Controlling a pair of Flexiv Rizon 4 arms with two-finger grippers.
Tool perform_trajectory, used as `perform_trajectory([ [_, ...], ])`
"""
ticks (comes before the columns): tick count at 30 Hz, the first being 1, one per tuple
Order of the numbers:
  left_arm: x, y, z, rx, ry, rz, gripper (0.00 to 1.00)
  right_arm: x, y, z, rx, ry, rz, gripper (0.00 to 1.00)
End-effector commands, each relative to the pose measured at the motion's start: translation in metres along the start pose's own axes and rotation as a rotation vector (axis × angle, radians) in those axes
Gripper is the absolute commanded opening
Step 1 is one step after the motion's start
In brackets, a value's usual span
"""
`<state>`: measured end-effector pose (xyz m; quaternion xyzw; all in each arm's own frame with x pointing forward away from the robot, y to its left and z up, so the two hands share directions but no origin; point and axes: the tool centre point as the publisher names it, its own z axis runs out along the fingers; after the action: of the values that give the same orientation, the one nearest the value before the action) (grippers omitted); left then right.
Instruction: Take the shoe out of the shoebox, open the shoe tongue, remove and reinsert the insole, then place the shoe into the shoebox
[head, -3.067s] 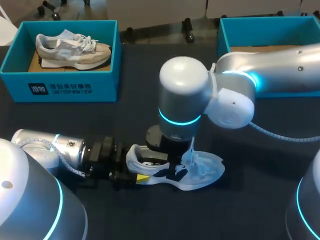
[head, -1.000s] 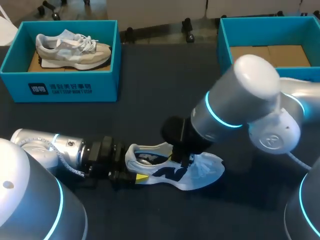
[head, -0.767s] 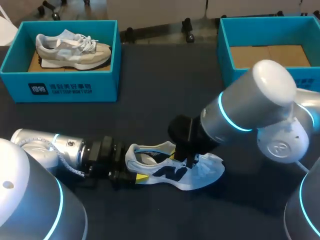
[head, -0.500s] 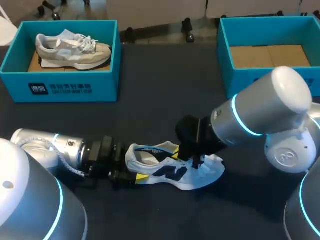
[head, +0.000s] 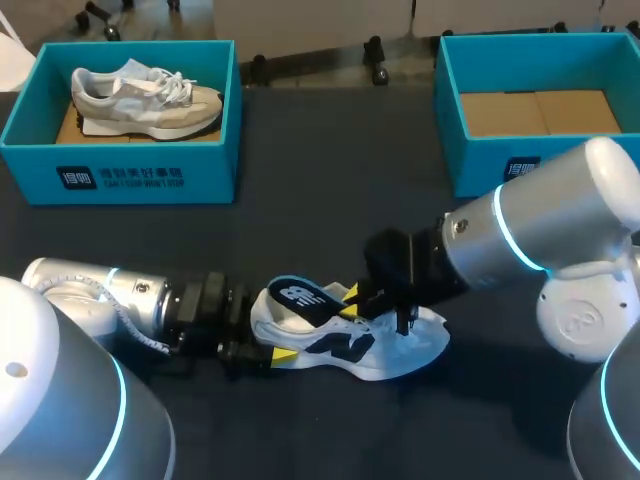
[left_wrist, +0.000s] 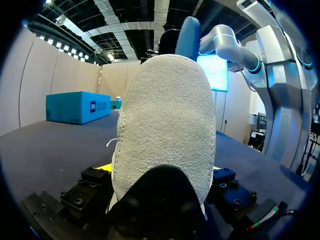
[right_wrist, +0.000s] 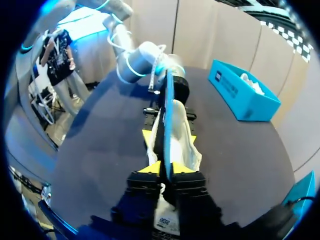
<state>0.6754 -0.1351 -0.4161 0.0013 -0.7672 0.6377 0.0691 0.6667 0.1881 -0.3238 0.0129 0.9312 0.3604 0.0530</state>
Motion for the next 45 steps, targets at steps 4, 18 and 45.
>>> perform_trajectory([
  [4, 0.0, -0.001, 0.0, -0.001, -0.001, -0.001, 0.0, -0.005, 0.019, -0.001, 0.071, 0.059, -0.032, 0.44],
  [18, 0.0, -0.001, 0.0, -0.001, -0.001, -0.001, 0.0, -0.001, 0.016, 0.0, 0.265, 0.034, 0.103, 0.47],
  [45, 0.0, -0.001, 0.0, -0.001, -0.001, -0.001, 0.0, -0.012, 0.002, 0.023, 0.46, -0.02, 0.294, 0.47],
])
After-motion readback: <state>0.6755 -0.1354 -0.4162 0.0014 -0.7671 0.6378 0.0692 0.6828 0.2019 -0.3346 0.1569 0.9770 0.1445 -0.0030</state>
